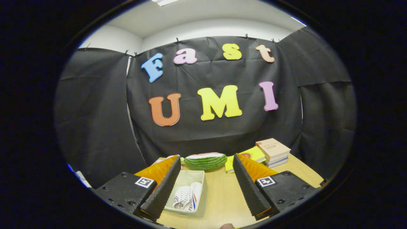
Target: Open the storage box then place both shoes into the box .Put the left shoe in first, then the right shoe, with the right side of both shoes facing outward in a uniform manner.
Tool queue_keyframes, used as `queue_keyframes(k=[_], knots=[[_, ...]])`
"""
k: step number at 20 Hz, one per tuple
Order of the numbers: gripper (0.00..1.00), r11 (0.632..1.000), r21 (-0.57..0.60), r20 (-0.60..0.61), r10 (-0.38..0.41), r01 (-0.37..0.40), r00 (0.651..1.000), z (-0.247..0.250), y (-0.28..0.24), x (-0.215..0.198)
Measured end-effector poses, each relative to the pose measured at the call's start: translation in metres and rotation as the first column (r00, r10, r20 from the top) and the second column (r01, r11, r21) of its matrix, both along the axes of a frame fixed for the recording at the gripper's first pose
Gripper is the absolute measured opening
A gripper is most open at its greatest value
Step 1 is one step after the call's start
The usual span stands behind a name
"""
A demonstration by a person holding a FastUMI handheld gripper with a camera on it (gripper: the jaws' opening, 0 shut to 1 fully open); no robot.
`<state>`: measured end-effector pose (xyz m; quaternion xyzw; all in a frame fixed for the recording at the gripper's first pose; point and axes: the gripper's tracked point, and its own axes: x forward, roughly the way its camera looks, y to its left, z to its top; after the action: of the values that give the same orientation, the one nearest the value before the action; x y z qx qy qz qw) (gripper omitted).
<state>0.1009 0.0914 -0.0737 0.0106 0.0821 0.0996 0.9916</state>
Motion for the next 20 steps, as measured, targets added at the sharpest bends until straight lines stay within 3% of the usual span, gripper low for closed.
queue_keyframes(k=[5, 10, 20], knots=[[1.00, 0.999, 0.004, 0.067, 0.032, -0.033, 0.997, 0.004, -0.012, -0.040], [1.00, 0.999, 0.032, 0.165, -0.006, 0.001, 0.986, 0.014, -0.038, -0.066], [1.00, 0.999, 0.040, 0.187, -0.010, 0.003, 0.982, 0.015, -0.064, -0.090]])
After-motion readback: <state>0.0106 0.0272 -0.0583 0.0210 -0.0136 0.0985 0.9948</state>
